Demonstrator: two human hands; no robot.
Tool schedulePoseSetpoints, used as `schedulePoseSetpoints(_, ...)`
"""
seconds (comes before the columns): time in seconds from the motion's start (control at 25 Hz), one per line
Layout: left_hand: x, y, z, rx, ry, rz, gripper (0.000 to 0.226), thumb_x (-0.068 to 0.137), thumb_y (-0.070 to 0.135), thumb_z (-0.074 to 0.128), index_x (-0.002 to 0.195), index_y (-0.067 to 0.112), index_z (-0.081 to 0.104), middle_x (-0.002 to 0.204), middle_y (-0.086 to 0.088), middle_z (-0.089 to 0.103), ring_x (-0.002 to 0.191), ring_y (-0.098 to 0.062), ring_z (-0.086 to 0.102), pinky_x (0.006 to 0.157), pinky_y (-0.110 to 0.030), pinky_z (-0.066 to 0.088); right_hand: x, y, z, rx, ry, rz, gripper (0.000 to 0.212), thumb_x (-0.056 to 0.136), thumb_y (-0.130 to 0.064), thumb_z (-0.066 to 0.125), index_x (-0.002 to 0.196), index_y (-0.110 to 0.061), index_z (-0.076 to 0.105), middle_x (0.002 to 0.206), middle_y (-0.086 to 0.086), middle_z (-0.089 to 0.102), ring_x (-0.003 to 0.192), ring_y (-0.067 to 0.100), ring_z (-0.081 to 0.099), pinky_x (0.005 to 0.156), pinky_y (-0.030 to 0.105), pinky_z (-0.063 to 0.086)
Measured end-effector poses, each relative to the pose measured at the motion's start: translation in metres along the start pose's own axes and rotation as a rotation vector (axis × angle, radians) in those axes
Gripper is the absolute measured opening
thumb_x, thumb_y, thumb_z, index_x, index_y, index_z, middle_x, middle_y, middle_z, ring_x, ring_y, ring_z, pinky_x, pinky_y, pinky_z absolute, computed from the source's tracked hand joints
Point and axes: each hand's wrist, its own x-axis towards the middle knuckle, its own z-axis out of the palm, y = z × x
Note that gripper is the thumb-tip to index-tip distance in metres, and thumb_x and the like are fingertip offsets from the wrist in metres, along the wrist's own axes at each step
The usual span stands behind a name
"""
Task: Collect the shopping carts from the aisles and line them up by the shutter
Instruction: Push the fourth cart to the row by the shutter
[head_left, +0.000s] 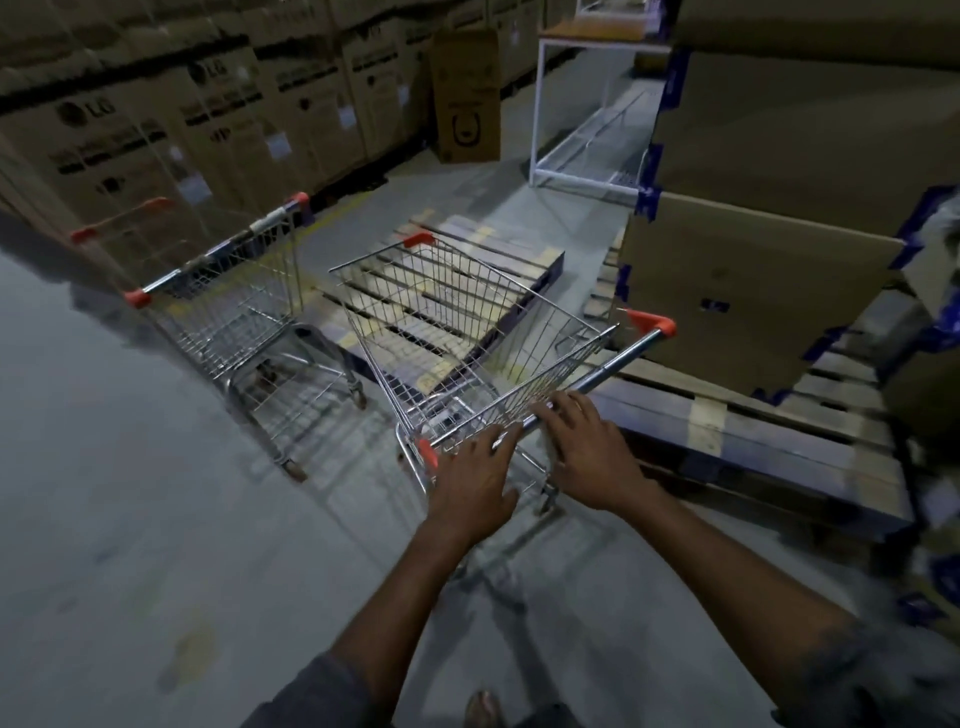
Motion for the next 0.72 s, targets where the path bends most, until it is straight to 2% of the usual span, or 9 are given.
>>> schedulePoseSetpoints(0.08, 0.000, -0.006, 0.011, 0.059, 0.094, -0.025, 0.091, 0.087, 0.046, 0.068, 0.158, 0.041, 0.012, 0.140, -0.004, 0.051, 0.114, -0.028, 0.061, 0.105, -0.065, 0.035, 0.001, -0.005, 0.004, 0.017, 0.030, 0.022, 0.087, 0.084, -0.025, 0.072, 0.154, -0.034, 0.021, 0.165, 0.001, 0.015, 0.154, 0.029, 0.008, 0.107, 0.057, 0.043)
schedulePoseSetpoints(0.16, 0.000, -0.013, 0.017, 0.058, 0.118, -0.048, 0.091, 0.086, 0.041, 0.069, 0.157, 0.045, 0.013, 0.126, -0.006, 0.057, 0.103, -0.028, 0.064, 0.101, -0.072, 0.036, 0.001, -0.015, 0.007, 0.028, 0.039, 0.052, 0.081, 0.085, -0.023, 0.069, 0.152, -0.032, 0.025, 0.164, 0.001, 0.017, 0.153, 0.030, 0.010, 0.106, 0.057, 0.044)
schedulePoseSetpoints(0.24, -0.006, -0.023, 0.018, 0.061, 0.092, -0.046, 0.091, 0.089, 0.041, 0.067, 0.157, 0.046, 0.008, 0.128, -0.011, 0.058, 0.100, -0.031, 0.066, 0.099, -0.071, 0.039, -0.004, -0.027, 0.008, 0.037, 0.026, 0.068, 0.080, 0.086, -0.020, 0.067, 0.153, -0.032, 0.026, 0.163, 0.001, 0.018, 0.153, 0.029, 0.009, 0.108, 0.058, 0.040)
schedulePoseSetpoints(0.32, -0.018, -0.036, 0.013, 0.109, 0.071, -0.079, 0.086, 0.091, 0.050, 0.063, 0.157, 0.047, 0.008, 0.129, -0.011, 0.060, 0.102, -0.031, 0.067, 0.104, -0.071, 0.034, -0.011, -0.040, 0.004, 0.010, 0.027, 0.028, 0.081, 0.085, -0.019, 0.067, 0.153, -0.036, 0.026, 0.161, 0.000, 0.022, 0.151, 0.027, 0.013, 0.112, 0.058, 0.036)
schedulePoseSetpoints(0.44, -0.035, -0.057, -0.008, 0.142, -0.016, -0.203, 0.065, 0.090, 0.069, 0.053, 0.146, 0.040, 0.035, 0.120, 0.000, 0.069, 0.109, -0.025, 0.067, 0.111, -0.065, 0.026, -0.023, -0.061, -0.001, -0.087, 0.055, -0.087, 0.080, 0.082, -0.021, 0.069, 0.149, -0.042, 0.030, 0.154, -0.004, 0.030, 0.146, 0.025, 0.021, 0.112, 0.061, 0.027)
schedulePoseSetpoints(0.56, -0.050, -0.060, -0.024, 0.119, -0.145, -0.336, 0.064, 0.087, 0.080, 0.047, 0.128, 0.032, 0.057, 0.112, 0.001, 0.072, 0.111, -0.025, 0.065, 0.113, -0.060, 0.027, -0.040, -0.076, 0.003, -0.020, 0.024, -0.078, 0.080, 0.084, -0.023, 0.069, 0.149, -0.042, 0.027, 0.156, -0.003, 0.022, 0.152, 0.029, 0.009, 0.116, 0.067, 0.013)
schedulePoseSetpoints(0.64, -0.072, -0.050, -0.025, 0.113, -0.139, -0.364, 0.070, 0.084, 0.085, 0.043, 0.122, 0.029, 0.062, 0.110, 0.002, 0.073, 0.111, -0.024, 0.066, 0.114, -0.060, 0.024, -0.063, -0.079, 0.005, -0.046, 0.002, -0.085, 0.088, 0.084, -0.023, 0.070, 0.153, -0.041, 0.020, 0.159, -0.001, 0.019, 0.153, 0.031, 0.007, 0.118, 0.066, 0.018)
schedulePoseSetpoints(0.72, -0.097, -0.041, -0.019, 0.120, -0.109, -0.369, 0.071, 0.084, 0.087, 0.038, 0.112, 0.028, 0.066, 0.106, 0.003, 0.073, 0.108, -0.022, 0.067, 0.116, -0.057, 0.022, -0.088, -0.078, 0.007, -0.063, -0.002, -0.118, 0.092, 0.082, -0.021, 0.071, 0.155, -0.040, 0.018, 0.158, -0.001, 0.022, 0.150, 0.030, 0.014, 0.114, 0.062, 0.032)
